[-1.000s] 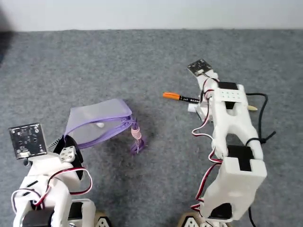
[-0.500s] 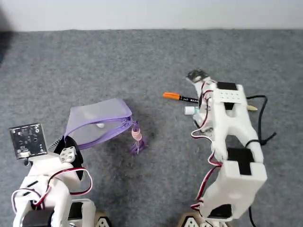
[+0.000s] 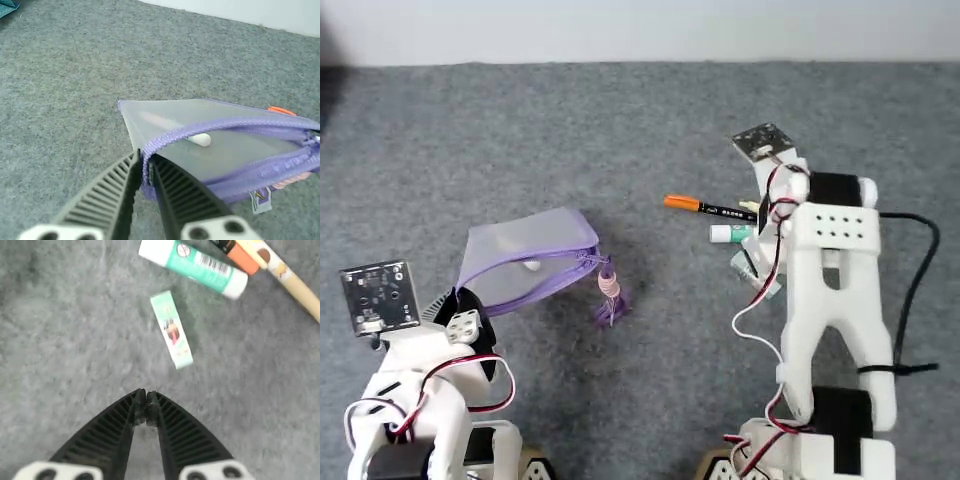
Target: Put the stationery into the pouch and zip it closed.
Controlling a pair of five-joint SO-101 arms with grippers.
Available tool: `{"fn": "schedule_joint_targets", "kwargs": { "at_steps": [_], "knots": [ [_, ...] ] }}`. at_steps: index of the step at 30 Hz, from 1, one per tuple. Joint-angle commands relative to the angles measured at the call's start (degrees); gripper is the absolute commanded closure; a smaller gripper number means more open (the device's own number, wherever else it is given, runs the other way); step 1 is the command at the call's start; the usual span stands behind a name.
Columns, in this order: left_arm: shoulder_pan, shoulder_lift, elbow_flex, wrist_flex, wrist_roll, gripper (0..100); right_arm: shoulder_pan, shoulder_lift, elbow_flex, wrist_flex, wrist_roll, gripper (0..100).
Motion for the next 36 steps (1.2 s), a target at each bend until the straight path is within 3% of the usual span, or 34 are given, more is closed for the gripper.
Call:
{"fn": "schedule_joint_targets", "kwargs": {
  "at_steps": [1,5,11,23,26,30,36],
  "knots": [
    [-0.44,1.05,-2.68,0.35,0.62,99,-2.42,0.22,2.64,-7.25,-0.79,89.4],
    [-0.44,1.05,-2.68,0.35,0.62,99,-5.23,5.85,2.90,-10.95,-1.67,75.4],
    [-0.44,1.05,-2.68,0.35,0.62,99,-5.67,15.78,2.90,-19.30,-3.08,82.0],
    [-0.44,1.05,-2.59,0.35,0.62,99,-3.82,26.07,2.90,-26.33,-2.99,81.8],
    [-0.44,1.05,-2.59,0.35,0.62,99,-3.74,26.51,1.76,-24.84,-2.99,84.3],
    [-0.44,1.05,-2.59,0.35,0.62,99,-3.91,24.92,-0.97,-20.62,-3.08,99.8],
    [-0.44,1.05,-3.03,0.35,0.62,99,-4.35,15.96,-1.41,-12.88,-2.99,99.1]
  ]
}}
